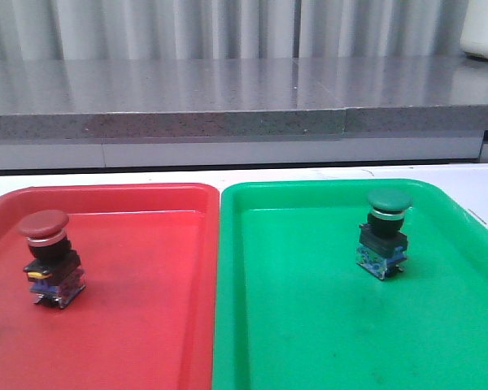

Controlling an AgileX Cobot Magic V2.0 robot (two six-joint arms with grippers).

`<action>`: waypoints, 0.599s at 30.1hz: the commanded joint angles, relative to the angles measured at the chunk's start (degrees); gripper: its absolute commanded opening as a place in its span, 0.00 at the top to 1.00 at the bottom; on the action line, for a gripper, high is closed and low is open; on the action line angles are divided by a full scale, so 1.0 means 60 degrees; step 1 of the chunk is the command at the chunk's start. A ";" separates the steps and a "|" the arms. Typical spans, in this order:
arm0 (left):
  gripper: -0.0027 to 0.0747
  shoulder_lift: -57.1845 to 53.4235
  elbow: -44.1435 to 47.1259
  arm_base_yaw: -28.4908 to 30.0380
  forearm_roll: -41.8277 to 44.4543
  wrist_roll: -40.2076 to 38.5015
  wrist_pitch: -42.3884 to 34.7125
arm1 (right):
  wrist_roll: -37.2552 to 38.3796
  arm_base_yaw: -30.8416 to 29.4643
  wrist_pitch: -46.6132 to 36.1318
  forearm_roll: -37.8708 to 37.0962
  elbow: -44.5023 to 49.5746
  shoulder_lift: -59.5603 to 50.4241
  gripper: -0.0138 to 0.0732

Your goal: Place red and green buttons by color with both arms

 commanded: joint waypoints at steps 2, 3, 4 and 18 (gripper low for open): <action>0.99 0.0035 -0.0258 -0.0074 -0.0054 -0.0029 -0.0707 | -0.0039 0.0019 -0.0524 -0.0082 -0.0233 0.0008 0.97; 0.99 0.0035 -0.0258 -0.0074 -0.0054 -0.0029 -0.0707 | -0.0039 0.0019 -0.0524 -0.0082 -0.0233 0.0008 0.97; 0.99 0.0035 -0.0258 -0.0074 -0.0054 -0.0029 -0.0707 | -0.0039 0.0019 -0.0524 -0.0082 -0.0233 0.0008 0.97; 0.99 -0.1049 0.0807 0.0461 0.0473 -0.0029 -0.1791 | -0.0039 0.0019 -0.0459 -0.0082 -0.0233 0.0008 0.97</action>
